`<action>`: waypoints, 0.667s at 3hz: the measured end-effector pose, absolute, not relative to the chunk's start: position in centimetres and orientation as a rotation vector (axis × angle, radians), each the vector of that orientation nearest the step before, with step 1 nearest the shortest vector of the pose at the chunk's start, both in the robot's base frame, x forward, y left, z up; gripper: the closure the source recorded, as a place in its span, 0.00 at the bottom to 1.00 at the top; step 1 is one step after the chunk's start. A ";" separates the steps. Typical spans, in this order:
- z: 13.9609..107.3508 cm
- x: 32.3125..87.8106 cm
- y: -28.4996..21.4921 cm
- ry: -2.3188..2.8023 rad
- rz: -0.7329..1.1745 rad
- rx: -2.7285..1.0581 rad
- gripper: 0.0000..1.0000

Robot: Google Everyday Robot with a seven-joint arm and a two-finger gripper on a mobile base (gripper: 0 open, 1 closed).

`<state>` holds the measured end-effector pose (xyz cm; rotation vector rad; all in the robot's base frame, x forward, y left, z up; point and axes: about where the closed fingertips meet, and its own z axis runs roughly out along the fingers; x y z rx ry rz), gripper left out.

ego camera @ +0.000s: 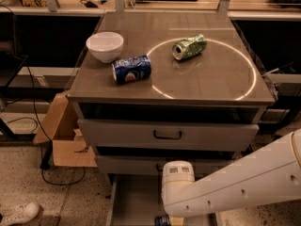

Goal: Pick rxbar blueberry from bottom drawer and place on counter

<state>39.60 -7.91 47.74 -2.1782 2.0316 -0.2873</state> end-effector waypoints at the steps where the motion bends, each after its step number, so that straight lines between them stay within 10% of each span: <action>1: 45.4 40.6 -7.4 2.042 -0.300 -2.186 0.00; 2: 42.7 41.2 -7.4 2.034 -0.323 -2.211 0.00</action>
Offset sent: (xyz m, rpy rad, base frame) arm 0.0240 0.0060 -0.0846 -0.0648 -0.0024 0.0298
